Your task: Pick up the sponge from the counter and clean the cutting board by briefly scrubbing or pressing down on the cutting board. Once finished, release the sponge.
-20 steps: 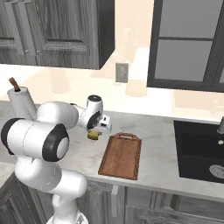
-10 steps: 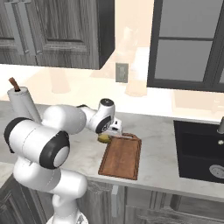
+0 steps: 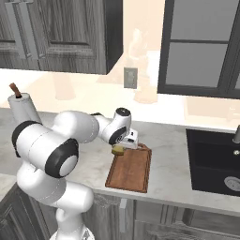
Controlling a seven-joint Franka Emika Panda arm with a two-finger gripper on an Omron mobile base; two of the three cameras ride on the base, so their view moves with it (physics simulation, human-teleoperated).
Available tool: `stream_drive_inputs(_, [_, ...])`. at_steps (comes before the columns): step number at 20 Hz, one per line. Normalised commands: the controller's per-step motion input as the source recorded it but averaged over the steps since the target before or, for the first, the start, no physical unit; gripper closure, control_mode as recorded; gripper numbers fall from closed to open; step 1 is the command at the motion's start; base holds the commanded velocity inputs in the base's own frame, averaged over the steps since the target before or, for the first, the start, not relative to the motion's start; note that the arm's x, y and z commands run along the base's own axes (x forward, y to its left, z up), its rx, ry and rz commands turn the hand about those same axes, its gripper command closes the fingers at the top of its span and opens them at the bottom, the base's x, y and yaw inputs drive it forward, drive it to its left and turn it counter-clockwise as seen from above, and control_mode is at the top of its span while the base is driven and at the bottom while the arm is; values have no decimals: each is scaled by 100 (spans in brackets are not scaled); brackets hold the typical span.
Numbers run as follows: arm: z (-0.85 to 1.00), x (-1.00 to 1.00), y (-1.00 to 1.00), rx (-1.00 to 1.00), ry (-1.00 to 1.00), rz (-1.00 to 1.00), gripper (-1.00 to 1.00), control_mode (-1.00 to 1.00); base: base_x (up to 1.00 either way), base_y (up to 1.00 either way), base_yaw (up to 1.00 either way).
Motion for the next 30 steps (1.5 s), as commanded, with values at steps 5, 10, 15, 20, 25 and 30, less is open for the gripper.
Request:
stream_drive_inputs(5, [-30,1,0,0,1,0,100,-100,0,0,0])
stream_drive_inputs(10, [-39,0,0,0,1,0,100,-100,0,0,0])
stream_drive_inputs(15, [-33,0,-5,0,1,0,100,-100,0,0,0])
stream_drive_inputs(20, [-29,0,-14,0,1,0,100,-100,0,0,0])
stream_drive_inputs(25, [-19,-12,-13,0,2,0,100,-100,0,0,0])
stream_drive_inputs(30, [-12,-45,-7,0,3,0,100,-100,0,0,0])
